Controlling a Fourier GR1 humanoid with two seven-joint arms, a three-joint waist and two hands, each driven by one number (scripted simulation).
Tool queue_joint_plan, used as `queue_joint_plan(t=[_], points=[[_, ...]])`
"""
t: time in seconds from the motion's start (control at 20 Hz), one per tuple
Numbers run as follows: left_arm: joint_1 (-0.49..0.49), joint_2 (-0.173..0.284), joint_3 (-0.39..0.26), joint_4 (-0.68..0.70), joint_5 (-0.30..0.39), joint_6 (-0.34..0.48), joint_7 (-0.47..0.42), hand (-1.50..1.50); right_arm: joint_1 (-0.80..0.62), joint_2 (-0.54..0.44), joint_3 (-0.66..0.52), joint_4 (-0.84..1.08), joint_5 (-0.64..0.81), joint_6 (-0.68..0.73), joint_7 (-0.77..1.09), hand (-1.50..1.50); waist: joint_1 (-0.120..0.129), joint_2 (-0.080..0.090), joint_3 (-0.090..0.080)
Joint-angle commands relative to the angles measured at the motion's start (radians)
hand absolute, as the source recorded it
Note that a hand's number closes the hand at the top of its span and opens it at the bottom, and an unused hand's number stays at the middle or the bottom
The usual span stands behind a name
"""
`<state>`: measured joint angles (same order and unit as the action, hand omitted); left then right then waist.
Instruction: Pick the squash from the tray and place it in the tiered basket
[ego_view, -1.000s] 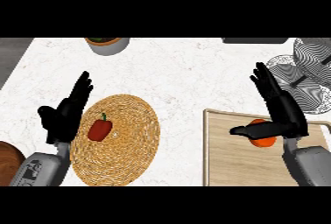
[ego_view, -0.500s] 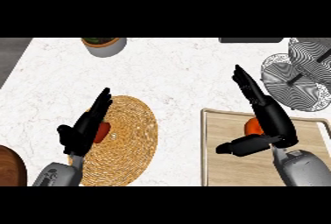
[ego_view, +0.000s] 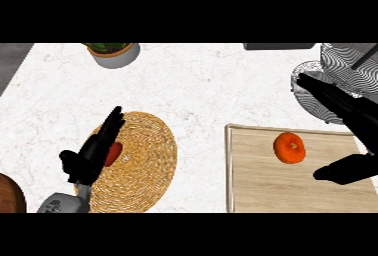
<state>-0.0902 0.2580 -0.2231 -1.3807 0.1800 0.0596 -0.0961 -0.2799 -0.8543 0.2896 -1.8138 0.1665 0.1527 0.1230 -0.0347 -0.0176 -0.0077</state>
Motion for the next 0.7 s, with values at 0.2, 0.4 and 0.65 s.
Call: queue_joint_plan(t=[0.2,0.4,0.65], points=[[0.026,0.023,0.031,-0.016,0.02,-0.029,-0.012,0.0,0.064,-0.243,0.042,-0.329,0.035,0.252,0.337,-1.5,0.0,0.004,0.005],[-0.021,-0.015,0.021,0.045,-0.012,-0.034,-0.027,0.0,0.031,-0.146,0.08,-0.422,0.038,0.305,0.549,-1.5,0.03,0.016,0.006],[-0.018,0.002,0.066,0.064,-0.006,-0.086,-0.05,0.0,0.155,-0.084,0.034,-0.54,0.11,0.315,0.627,-1.5,0.025,0.015,0.007]])
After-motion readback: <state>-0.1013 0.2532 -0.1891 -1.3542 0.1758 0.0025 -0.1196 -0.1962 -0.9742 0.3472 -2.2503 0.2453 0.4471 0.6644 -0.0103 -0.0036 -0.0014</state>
